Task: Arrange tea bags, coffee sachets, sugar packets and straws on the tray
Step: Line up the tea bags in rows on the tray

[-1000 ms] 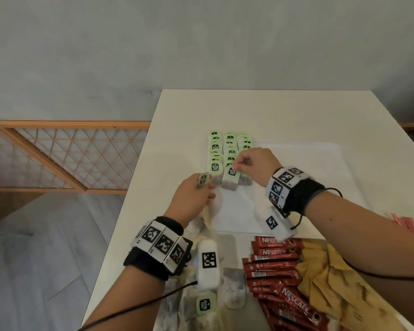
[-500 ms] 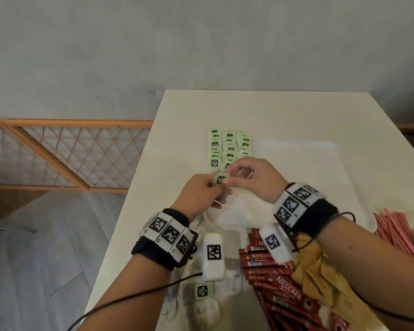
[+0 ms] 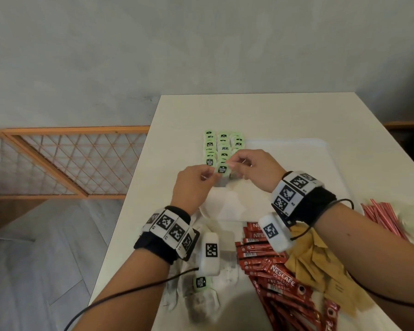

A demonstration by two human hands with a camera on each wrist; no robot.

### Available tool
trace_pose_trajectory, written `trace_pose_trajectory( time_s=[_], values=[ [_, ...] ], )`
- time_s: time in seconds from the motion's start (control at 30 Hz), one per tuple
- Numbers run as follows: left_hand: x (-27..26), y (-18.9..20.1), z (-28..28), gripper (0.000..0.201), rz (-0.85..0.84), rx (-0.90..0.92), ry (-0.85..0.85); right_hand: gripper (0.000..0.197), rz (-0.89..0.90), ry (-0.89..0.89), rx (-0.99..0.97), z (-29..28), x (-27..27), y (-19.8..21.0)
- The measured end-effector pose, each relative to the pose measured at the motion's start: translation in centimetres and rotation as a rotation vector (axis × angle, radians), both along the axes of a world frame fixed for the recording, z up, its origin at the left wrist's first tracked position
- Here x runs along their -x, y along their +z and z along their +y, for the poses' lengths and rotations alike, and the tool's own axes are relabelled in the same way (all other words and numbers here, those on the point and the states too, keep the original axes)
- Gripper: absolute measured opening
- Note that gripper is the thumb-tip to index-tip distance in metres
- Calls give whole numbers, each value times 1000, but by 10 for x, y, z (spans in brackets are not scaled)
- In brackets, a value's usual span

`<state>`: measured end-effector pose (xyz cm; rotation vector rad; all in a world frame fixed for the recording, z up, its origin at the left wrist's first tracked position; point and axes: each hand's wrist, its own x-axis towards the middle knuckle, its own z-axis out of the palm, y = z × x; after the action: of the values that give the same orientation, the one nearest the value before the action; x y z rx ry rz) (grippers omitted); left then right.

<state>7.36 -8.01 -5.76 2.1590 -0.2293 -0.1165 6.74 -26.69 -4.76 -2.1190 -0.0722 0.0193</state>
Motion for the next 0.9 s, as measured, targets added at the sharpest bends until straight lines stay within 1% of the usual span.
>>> trace_pose_trajectory(
  time_s=[0.03,0.1,0.17,0.27,0.33,0.47,0.6,0.67,0.73,0.8,0.9],
  values=[
    [-6,-2,4,15,33,-11,29,10,4,-17,-7,0,-1,-1],
    [-19,-6,12,21,130,-10,62,13,22,-53,15,-3,-4,-6],
    [-29,-12,18,22,195,-72,54,13,65,-80,43,-9,-6,-14],
    [-38,-19,19,16,236,-171,47,10,128,-105,62,-18,-6,-24],
    [-44,-24,16,11,254,-156,61,10,146,-116,72,-23,-7,-29],
    [-58,-27,7,5,211,-154,76,7,176,-138,79,-30,-10,-33],
    [-66,-30,3,13,168,-166,90,7,185,-153,93,-32,-15,-34],
    [-64,-32,4,23,126,-166,94,7,199,-173,121,-34,-17,-36],
    [-61,-32,5,32,41,-197,98,7,211,-207,151,-35,-18,-40],
    [-60,-30,7,33,3,-217,56,14,235,-264,143,-34,-21,-41],
    [-61,-29,10,25,87,-313,-83,29,306,-329,98,-30,-23,-38]
  ],
)
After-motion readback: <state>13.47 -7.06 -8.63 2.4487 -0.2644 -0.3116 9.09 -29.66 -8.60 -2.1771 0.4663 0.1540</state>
